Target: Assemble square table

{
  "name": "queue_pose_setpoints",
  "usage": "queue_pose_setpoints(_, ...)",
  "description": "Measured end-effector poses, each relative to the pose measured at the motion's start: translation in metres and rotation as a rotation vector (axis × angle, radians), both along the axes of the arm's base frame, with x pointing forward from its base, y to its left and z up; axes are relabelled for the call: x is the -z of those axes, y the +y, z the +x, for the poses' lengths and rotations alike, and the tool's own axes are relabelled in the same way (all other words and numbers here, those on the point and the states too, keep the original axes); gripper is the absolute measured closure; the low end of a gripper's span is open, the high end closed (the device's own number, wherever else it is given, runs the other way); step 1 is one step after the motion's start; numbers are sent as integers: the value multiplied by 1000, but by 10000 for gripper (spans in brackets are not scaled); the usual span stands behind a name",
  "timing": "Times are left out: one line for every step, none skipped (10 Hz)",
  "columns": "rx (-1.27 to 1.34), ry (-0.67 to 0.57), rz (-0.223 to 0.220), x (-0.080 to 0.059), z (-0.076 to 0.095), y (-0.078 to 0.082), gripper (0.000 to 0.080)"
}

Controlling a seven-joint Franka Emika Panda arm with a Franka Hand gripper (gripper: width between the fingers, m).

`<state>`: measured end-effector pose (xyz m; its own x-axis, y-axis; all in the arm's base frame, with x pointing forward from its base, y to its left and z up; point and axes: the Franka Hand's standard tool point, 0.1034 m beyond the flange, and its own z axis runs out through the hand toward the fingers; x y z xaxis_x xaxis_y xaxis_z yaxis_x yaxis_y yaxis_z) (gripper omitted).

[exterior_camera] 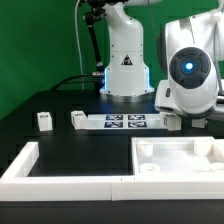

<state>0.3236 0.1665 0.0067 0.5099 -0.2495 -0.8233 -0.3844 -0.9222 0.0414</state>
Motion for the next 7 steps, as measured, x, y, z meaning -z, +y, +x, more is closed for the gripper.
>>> queue_pose_setpoints(-1, 5, 4, -3, 2, -1, 513)
queue_pose_setpoints(-2, -4, 13, -20, 15, -6, 513)
queue_pose_setpoints(-3, -46, 27, -46, 35, -13, 512)
queue_pose_setpoints(0, -77, 42, -69, 52, -22, 512)
queue_pose_setpoints(-5, -123, 37, -87, 65, -29, 512)
queue_pose_setpoints(-9, -167, 27, -98, 70, -31, 512)
queue_pose_setpoints(-9, -165, 25, -95, 67, -31, 512)
